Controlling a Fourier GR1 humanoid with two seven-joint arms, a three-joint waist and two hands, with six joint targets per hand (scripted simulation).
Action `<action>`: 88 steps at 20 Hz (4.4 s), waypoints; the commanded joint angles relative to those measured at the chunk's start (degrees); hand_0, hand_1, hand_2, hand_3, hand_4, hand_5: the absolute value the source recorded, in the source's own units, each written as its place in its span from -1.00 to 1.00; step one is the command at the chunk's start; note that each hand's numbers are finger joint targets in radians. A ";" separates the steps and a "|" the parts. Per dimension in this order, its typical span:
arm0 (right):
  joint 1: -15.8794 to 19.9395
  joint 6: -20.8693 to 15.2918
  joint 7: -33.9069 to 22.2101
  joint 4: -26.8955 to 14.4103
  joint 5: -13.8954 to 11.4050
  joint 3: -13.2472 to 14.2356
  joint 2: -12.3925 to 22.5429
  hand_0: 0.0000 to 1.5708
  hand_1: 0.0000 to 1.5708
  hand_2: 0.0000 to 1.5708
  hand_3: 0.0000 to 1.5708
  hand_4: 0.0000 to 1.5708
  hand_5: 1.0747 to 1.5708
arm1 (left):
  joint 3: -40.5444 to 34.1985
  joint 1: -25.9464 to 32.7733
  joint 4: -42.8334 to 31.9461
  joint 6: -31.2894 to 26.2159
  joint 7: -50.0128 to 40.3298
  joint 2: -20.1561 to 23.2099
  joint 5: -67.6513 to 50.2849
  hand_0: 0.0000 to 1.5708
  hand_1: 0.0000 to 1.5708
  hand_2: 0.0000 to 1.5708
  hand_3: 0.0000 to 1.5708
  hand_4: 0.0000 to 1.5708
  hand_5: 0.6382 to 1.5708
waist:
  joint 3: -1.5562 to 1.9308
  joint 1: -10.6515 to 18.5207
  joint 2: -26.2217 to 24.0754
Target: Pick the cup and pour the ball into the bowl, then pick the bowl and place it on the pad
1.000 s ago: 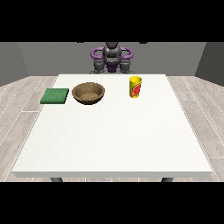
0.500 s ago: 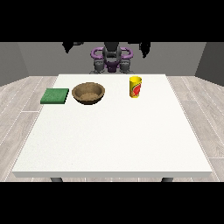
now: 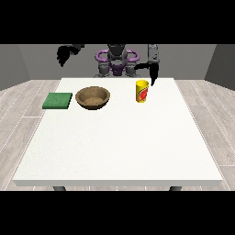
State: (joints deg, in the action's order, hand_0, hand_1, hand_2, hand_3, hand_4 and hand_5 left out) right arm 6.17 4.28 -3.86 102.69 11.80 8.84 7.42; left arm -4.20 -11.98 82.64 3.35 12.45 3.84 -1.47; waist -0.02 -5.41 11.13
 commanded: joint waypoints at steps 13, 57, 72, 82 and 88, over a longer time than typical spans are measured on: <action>0.77 5.99 7.26 -13.88 2.80 6.43 4.25 -1.00 -1.00 -1.00 -1.00 -0.14 0.97 | -4.98 -8.63 -31.18 -3.57 17.16 2.44 -0.02 -1.00 -1.00 -1.00 -1.00 -0.77 0.68 | 0.01 0.09 -2.26; 5.97 17.70 3.83 -35.82 10.48 14.05 15.58 -1.00 -1.00 -1.00 -0.80 -0.11 0.94 | 35.26 -44.71 -55.46 20.81 -42.32 -3.81 69.14 0.74 0.74 1.00 1.00 0.67 0.98 | 0.08 -2.72 -15.29; 10.95 15.93 4.89 -40.49 8.07 11.07 13.06 -1.00 -1.00 -1.00 -0.79 -0.10 0.92 | 49.65 -44.95 -41.87 -5.42 -47.34 -3.84 75.97 -1.00 -1.00 0.45 1.00 0.43 1.00 | 0.03 -2.59 -15.64; 8.54 10.80 4.49 -40.60 8.28 15.75 15.77 -1.00 -1.00 -1.00 -0.86 -0.06 0.92 | 26.35 -38.48 -28.94 13.99 -35.67 4.36 55.37 0.21 0.21 0.74 0.37 0.66 0.97 | -0.39 8.26 -17.13; 9.09 8.25 5.27 -40.44 7.26 15.06 13.64 -1.00 -1.00 -1.00 -1.00 0.00 0.94 | 6.34 -39.30 -20.11 12.99 -29.60 2.88 30.64 -1.00 -1.00 -1.00 -1.00 0.46 0.99 | -0.81 12.19 -13.57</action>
State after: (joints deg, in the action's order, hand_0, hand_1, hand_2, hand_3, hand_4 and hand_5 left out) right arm 15.21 14.19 0.92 62.36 19.60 23.85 21.91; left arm 13.00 -51.38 57.44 16.34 -21.26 6.48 42.61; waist -0.65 3.95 -4.09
